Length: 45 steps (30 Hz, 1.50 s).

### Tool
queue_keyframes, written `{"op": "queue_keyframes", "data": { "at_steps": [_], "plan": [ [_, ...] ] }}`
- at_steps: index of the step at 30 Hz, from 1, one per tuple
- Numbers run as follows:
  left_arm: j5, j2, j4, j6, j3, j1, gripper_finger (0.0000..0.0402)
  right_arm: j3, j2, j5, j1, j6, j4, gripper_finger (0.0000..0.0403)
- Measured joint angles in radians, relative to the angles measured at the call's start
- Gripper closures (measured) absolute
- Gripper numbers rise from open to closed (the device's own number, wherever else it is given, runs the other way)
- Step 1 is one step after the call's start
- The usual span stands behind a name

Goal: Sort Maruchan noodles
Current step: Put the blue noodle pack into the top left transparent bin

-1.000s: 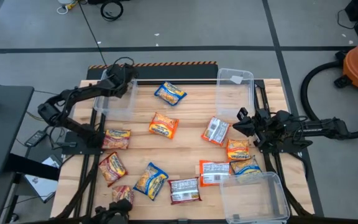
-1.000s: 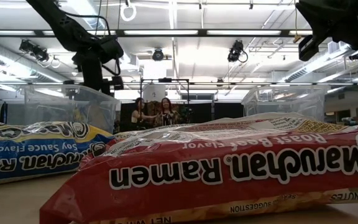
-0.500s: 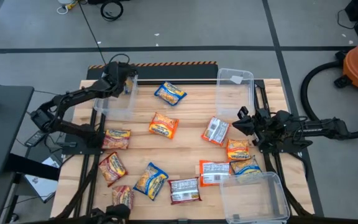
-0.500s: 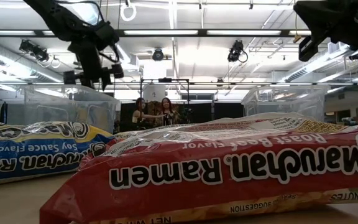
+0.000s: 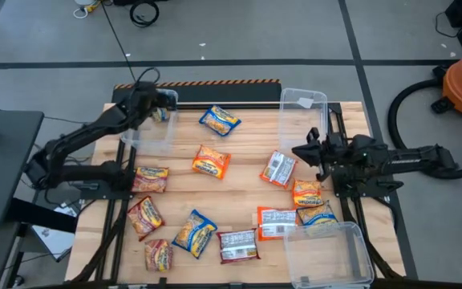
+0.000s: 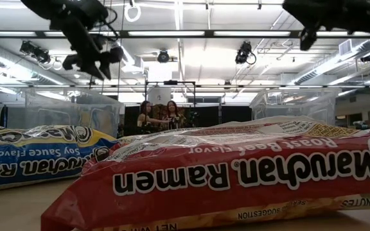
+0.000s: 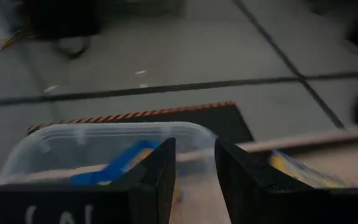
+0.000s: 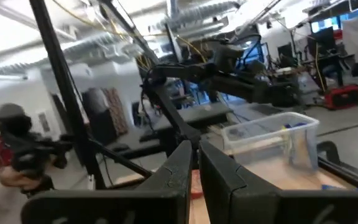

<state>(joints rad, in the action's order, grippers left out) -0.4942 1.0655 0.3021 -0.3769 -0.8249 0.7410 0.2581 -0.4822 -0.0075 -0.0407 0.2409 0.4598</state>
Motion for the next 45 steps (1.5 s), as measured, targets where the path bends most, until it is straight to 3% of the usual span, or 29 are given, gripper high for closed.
{"op": "queue_keyframes", "data": {
  "at_steps": [4, 12, 22, 31, 39, 45],
  "plan": [
    [0.072, -0.063, 0.034, 0.067, 0.0, -0.103, 0.0282, 0.115, -0.141, 0.011, 0.036, -0.057, 0.001, 0.0367],
    [0.226, -0.107, 0.032, 0.234, 0.0, -0.36, 0.0283, 0.358, -0.42, 0.135, 0.122, -0.119, -0.084, 0.0367],
    [0.228, -0.008, -0.1, 0.337, 0.0, -0.599, 0.0283, 0.555, -0.644, 0.242, 0.189, -0.195, -0.137, 0.0367],
    [0.225, 0.222, -0.239, 0.419, 0.0, -0.608, 0.0285, 0.661, -0.662, 0.441, 0.256, -0.212, -0.359, 0.0367],
    [0.225, 0.402, -0.323, 0.493, -0.005, -0.539, 0.0285, 0.663, -0.614, 0.454, 0.265, -0.219, -0.387, 0.0367],
    [0.228, 0.535, -0.251, 0.535, -0.134, -0.505, 0.0285, 0.663, -0.613, 0.454, 0.264, -0.219, -0.416, 0.0367]
  ]
}}
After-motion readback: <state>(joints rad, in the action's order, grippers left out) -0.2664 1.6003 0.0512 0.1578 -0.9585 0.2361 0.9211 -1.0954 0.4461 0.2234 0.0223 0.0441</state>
